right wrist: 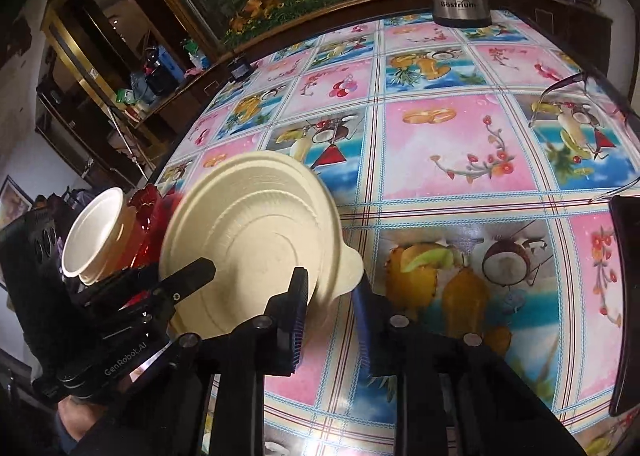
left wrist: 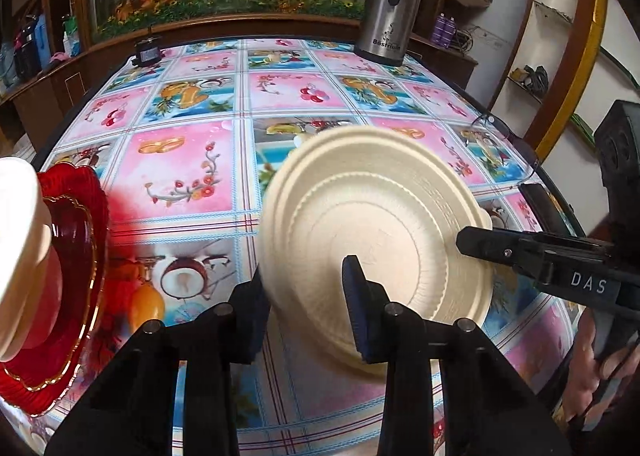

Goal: Organize plates and bowls
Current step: 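Carry the beige bowl with the left gripper toward the plate stack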

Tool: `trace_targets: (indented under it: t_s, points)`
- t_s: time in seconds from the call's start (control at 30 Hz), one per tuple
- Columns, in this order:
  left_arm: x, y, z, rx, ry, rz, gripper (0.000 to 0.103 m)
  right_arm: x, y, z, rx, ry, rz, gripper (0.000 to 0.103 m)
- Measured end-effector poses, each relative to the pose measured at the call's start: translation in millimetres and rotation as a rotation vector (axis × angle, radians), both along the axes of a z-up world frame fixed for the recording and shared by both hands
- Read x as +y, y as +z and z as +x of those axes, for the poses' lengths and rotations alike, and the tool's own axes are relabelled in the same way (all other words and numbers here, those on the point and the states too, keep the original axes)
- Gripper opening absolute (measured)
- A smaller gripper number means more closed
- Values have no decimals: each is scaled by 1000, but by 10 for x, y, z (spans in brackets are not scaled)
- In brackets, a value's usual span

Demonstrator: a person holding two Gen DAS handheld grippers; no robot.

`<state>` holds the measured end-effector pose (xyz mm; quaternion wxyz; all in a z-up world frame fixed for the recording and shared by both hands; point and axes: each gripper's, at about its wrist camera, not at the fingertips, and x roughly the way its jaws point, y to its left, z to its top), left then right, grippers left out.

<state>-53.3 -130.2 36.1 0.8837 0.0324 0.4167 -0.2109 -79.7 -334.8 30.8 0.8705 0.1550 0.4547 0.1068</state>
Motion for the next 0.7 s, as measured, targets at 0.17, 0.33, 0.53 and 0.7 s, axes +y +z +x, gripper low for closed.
trace_targets:
  t_s: [0.17, 0.33, 0.53, 0.7]
  points:
    - [-8, 60, -73, -50, 0, 15, 29, -7, 73, -53, -42, -17, -16, 15]
    - [-18, 153, -147, -155, 27, 67, 29, 10, 162, -102, -68, -11, -11, 11]
    - [-28, 156, -161, -179, 24, 88, 24, 12, 178, -117, -69, -16, -3, 10]
    - [-62, 138, -177, -181, 20, 102, 24, -14, 150, -113, -56, -17, 4, 11]
